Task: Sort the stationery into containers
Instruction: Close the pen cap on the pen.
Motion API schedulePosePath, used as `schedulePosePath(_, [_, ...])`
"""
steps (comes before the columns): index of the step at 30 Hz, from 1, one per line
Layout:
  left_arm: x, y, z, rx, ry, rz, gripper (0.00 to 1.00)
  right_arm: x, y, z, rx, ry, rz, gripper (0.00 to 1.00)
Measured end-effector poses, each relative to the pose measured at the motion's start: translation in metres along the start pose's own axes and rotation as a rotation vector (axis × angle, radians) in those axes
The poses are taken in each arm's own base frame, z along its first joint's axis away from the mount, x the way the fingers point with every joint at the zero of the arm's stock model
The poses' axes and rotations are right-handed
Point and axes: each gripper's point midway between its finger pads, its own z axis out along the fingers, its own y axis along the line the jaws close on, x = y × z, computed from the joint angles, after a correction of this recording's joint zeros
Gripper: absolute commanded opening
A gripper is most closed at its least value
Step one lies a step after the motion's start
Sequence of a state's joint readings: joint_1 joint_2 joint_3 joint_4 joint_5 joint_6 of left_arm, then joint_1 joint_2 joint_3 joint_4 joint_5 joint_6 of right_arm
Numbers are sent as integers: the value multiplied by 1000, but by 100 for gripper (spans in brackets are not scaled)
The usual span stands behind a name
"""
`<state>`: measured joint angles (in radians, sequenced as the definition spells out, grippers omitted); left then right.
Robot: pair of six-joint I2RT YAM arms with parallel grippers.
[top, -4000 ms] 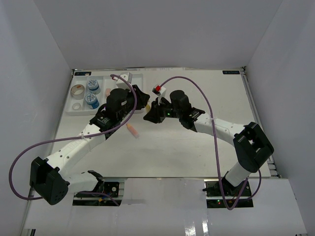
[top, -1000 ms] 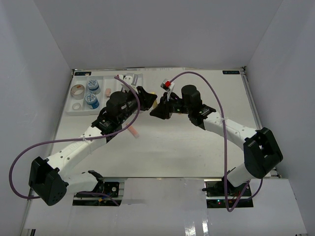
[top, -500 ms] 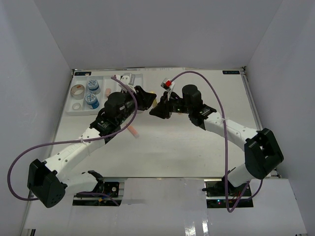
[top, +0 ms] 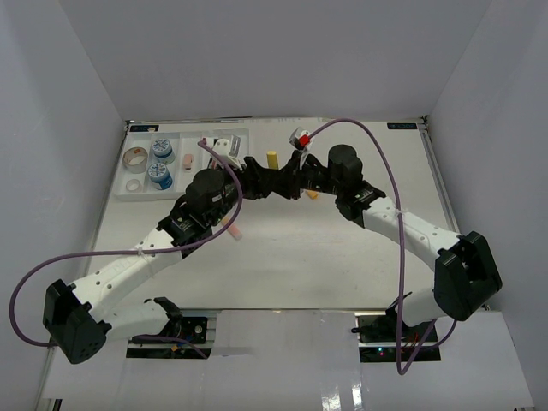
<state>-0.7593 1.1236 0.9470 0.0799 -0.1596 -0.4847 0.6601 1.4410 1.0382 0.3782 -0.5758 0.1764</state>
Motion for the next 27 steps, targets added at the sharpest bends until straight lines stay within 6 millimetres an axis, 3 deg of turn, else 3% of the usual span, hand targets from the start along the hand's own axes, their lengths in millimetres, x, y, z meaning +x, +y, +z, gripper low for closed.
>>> schedulePosePath(3, [2,4,-1,-23,5,5,78,2,-1,-3,4,0,-4,8])
schedulePosePath(8, [1,3,-12,-24,19,19,80,3,-3,-6,6,-7,-20,8])
schedulePosePath(18, [-37,-39,-61,211,-53,168,80,-8,5,-25,-104,-24,-51,8])
schedulePosePath(27, [-56,-68,-45,346,-44,322,79,-11,39,-39,-295,-11,-85,8])
